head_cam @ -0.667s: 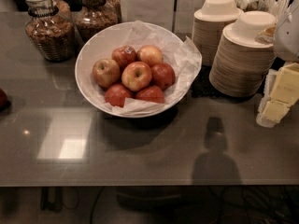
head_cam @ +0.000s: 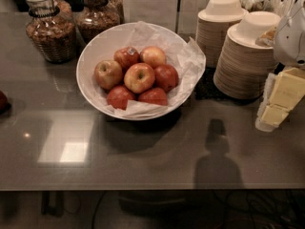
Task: Pick apple from white bowl
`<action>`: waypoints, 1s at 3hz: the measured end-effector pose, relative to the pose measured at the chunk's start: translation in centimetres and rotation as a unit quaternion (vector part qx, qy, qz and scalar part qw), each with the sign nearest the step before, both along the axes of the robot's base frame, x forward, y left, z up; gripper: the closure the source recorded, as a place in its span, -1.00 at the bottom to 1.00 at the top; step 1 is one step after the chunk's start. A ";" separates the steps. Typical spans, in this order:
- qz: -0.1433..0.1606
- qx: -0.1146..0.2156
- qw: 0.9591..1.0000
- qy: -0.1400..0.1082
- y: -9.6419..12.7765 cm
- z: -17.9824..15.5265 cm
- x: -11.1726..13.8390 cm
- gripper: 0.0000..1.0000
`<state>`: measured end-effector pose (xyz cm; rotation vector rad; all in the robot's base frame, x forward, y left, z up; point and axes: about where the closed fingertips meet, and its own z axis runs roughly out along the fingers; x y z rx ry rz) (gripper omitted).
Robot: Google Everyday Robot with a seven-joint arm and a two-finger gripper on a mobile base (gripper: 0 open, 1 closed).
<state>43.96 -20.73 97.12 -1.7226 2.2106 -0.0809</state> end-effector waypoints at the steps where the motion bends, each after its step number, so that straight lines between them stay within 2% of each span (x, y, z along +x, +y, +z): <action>1: 0.039 0.023 0.999 -0.011 3.5 -0.5 0.3 -1.00; 2: 0.078 0.060 0.995 -0.014 7.2 0.0 1.0 -1.00; 3: 0.126 0.091 0.987 -0.027 11.6 1.7 1.6 -1.00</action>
Offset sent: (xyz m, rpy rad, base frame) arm 0.0184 0.1174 0.0059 0.2209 -0.0270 0.2516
